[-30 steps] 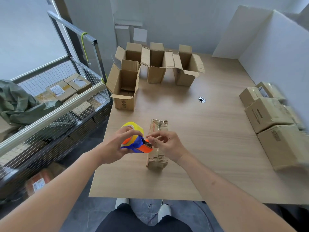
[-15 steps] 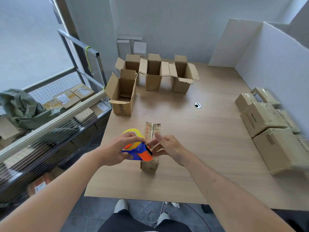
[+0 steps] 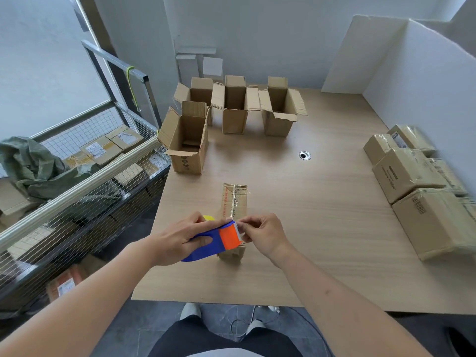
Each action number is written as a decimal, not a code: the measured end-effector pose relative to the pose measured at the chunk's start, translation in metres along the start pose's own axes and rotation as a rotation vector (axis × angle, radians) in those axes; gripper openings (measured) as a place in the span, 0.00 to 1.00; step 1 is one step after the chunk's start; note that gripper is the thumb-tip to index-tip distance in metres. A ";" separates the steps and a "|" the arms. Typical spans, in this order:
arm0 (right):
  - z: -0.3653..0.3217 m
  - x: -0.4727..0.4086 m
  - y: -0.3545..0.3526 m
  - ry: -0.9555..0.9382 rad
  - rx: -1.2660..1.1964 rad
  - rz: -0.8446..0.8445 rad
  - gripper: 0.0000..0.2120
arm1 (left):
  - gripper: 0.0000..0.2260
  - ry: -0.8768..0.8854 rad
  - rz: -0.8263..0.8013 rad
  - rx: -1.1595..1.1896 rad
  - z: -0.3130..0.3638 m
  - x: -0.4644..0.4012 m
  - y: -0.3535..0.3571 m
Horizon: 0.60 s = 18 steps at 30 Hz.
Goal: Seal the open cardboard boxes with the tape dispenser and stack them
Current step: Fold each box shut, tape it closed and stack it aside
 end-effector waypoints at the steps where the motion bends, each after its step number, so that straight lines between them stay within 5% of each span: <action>1: 0.004 0.004 0.001 0.021 0.003 0.007 0.08 | 0.26 -0.007 -0.017 -0.009 -0.004 0.000 0.001; 18: 0.048 0.039 -0.025 0.250 0.039 0.145 0.08 | 0.23 -0.188 -0.189 -0.116 -0.056 -0.001 0.002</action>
Point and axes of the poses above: each hand's wrist, its own x-axis away from the middle knuckle, its own y-axis out of the palm, z = x × y, the point moved 2 cm from there along -x, towards the middle knuckle, and after that the axes turned 13 degrees about -y, right-handed, at the moved point
